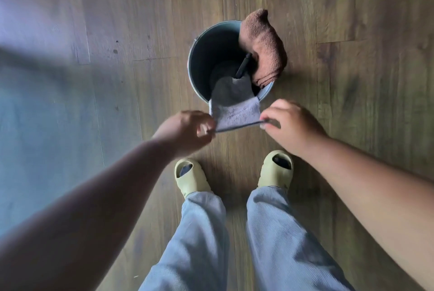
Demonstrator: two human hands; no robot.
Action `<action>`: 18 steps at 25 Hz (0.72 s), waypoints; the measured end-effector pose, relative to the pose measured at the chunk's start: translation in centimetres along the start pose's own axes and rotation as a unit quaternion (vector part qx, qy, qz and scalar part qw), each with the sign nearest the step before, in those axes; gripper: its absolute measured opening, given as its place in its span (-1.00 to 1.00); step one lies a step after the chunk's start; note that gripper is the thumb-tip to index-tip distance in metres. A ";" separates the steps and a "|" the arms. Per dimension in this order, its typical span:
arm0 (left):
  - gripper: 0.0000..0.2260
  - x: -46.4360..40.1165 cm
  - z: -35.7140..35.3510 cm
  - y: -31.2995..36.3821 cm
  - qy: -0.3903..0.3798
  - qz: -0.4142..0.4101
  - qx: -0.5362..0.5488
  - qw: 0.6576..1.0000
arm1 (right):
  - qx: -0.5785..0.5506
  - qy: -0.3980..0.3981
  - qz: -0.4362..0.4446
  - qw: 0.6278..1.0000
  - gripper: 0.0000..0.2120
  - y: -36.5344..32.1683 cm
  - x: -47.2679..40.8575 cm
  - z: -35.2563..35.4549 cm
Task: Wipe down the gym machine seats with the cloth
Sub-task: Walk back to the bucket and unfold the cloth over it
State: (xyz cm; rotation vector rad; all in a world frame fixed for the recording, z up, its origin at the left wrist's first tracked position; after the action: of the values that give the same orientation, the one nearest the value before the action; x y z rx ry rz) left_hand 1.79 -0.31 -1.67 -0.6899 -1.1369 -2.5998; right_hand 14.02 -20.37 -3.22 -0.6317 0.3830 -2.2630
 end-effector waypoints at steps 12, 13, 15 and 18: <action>-0.70 -7.0 -2.1 -3.1 0.071 0.062 -0.111 0.989 | 0.068 -0.037 -0.036 0.996 -0.75 1.1 -6.6 -3.1; -0.63 -8.0 -2.6 -3.0 0.038 0.044 -0.159 0.986 | 0.109 -0.062 -0.010 0.992 -0.72 0.6 -7.4 -3.7; -0.59 -9.5 -3.8 -3.7 -0.017 0.037 -0.237 0.971 | 0.205 -0.142 0.022 0.968 -0.65 0.3 -8.5 -5.6; -0.69 -9.8 -4.4 -4.6 0.002 0.018 -0.282 0.959 | 0.298 -0.195 0.050 0.933 -0.76 0.9 -8.5 -7.8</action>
State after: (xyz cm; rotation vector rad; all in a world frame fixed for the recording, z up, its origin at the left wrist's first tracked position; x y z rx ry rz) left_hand 7.14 -0.30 -12.08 -0.7936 -0.3559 -2.9018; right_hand 15.44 -14.18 -12.85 -0.6880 -0.4461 -1.9448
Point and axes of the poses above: each hand's wrist, its own x-axis away from the middle knuckle, its own z-axis out of the back of the hand, y = z × x, the point moved 6 cm from there along -x, towards the middle knuckle, and after that the axes turned 8 degrees about x, right-handed, at the moved point
